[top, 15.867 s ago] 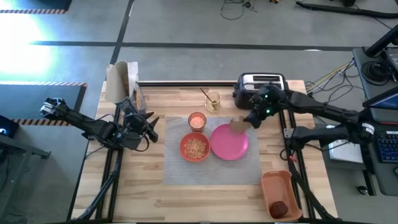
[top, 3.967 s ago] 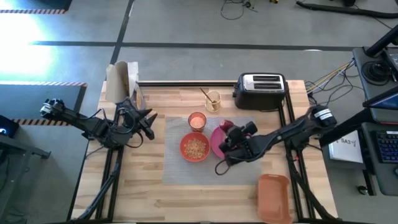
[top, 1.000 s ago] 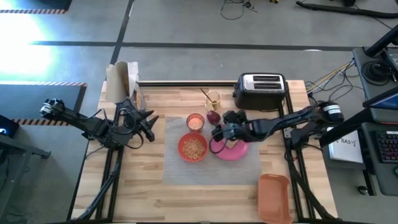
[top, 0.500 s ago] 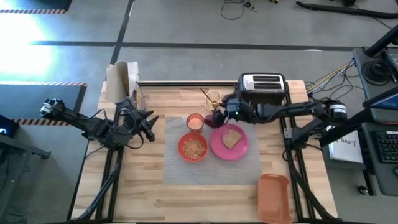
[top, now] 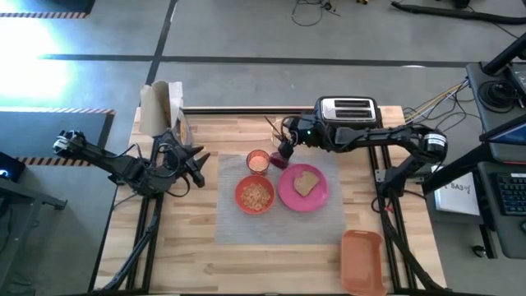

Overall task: Arrange a breakfast setting
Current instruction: Put the gold spoon on the gray tablemat to the left of the orange bowl

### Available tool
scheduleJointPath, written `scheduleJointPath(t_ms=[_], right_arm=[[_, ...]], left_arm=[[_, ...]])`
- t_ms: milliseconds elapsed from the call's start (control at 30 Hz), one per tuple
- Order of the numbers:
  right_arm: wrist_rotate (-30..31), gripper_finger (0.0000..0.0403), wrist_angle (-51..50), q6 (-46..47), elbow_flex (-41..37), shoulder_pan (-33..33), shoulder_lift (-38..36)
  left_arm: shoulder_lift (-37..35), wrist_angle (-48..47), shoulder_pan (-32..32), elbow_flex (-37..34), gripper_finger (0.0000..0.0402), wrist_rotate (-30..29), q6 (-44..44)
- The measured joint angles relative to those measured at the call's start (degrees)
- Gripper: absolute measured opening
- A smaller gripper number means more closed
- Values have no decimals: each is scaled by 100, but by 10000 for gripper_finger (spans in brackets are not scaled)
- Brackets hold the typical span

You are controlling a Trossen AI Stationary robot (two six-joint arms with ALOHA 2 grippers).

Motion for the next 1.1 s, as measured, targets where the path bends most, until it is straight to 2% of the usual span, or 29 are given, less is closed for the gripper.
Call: scheduleJointPath(t_ms=[233,333,400,633,900,1100], right_arm=[[-88,242,557,-812,0,-428,314],[-561,242,625,-876,67,-593,425],[-824,242,627,-889,196,-661,544],[-959,242,587,-1344,924,-733,1100],[-959,240,-349,-1691,1840,-827,1659],[-966,210,-821,-1856,2208,-856,1783]], left_arm=[[53,416,0,0,139,7,614],[87,661,0,0,139,8,894],[113,770,-1,0,139,4,999],[118,892,0,0,139,-7,1093],[145,898,0,0,139,-15,1003],[273,896,-1,0,139,-52,1003]])
